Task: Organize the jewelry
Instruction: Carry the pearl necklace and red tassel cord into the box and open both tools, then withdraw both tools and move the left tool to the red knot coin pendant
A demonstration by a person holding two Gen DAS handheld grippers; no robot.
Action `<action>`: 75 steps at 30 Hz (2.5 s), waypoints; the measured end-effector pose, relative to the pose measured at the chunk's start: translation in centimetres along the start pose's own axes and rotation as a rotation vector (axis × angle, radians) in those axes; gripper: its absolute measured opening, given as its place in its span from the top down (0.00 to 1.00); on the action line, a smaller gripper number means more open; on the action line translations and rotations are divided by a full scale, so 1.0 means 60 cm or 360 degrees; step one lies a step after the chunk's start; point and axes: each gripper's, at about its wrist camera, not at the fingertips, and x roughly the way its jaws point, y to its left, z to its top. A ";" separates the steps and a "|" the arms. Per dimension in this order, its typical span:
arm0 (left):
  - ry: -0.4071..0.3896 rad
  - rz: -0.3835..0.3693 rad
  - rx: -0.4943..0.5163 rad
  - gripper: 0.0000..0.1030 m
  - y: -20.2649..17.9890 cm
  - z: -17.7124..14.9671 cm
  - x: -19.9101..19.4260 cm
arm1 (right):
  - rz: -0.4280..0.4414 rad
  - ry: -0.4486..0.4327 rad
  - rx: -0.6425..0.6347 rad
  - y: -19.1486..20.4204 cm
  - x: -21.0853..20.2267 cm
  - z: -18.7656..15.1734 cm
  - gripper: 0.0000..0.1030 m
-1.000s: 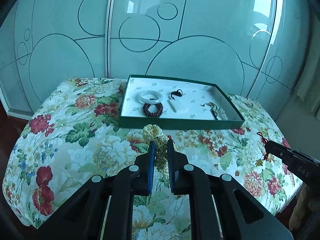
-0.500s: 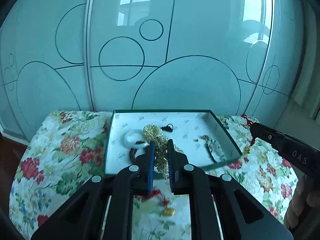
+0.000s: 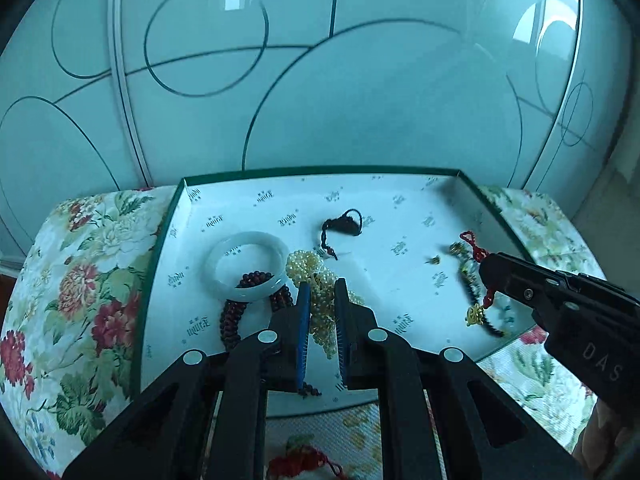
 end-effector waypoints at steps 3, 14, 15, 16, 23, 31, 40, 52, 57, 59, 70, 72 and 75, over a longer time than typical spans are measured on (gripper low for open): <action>0.0033 0.0006 -0.0004 0.88 0.003 -0.001 0.018 | -0.0020 0.0044 -0.0007 -0.001 0.028 0.001 0.94; 0.0030 -0.0015 -0.0095 0.49 0.017 0.000 0.013 | -0.0024 0.0021 0.0028 -0.010 0.030 0.004 0.82; 0.0025 -0.0023 -0.0103 0.49 0.018 0.001 0.008 | -0.0016 0.0011 0.0036 -0.011 0.022 0.004 0.82; 0.0020 -0.0031 -0.0111 0.49 0.018 0.000 0.000 | -0.0007 -0.0003 0.0045 -0.012 0.011 0.003 0.82; -0.0014 -0.0009 -0.0149 0.49 0.025 -0.024 -0.072 | 0.0003 -0.0047 0.0048 -0.013 -0.070 -0.038 0.82; 0.0017 0.0069 -0.0235 0.49 0.028 -0.101 -0.148 | -0.0006 0.0019 0.0060 -0.006 -0.139 -0.140 0.82; 0.0100 0.0168 -0.0329 0.49 0.051 -0.202 -0.189 | -0.0014 0.0118 0.0032 0.012 -0.147 -0.218 0.82; 0.0127 0.0192 -0.0402 0.49 0.091 -0.237 -0.198 | -0.0033 0.0149 -0.0038 0.051 -0.103 -0.220 0.82; 0.0127 0.0183 -0.0407 0.49 0.095 -0.239 -0.197 | -0.0068 0.0158 -0.0053 0.054 -0.085 -0.220 0.82; 0.0127 0.0181 -0.0408 0.49 0.096 -0.239 -0.197 | -0.0076 0.0159 -0.0057 0.054 -0.081 -0.220 0.83; 0.0138 0.0171 -0.0406 0.49 0.091 -0.237 -0.192 | -0.0129 0.0128 -0.0109 0.061 -0.077 -0.225 0.93; 0.0140 0.0166 -0.0402 0.49 0.087 -0.237 -0.192 | -0.0123 0.0128 -0.0100 0.059 -0.079 -0.226 0.93; 0.0144 0.0151 -0.0396 0.49 0.079 -0.232 -0.189 | -0.0122 0.0112 -0.0085 0.052 -0.086 -0.223 0.93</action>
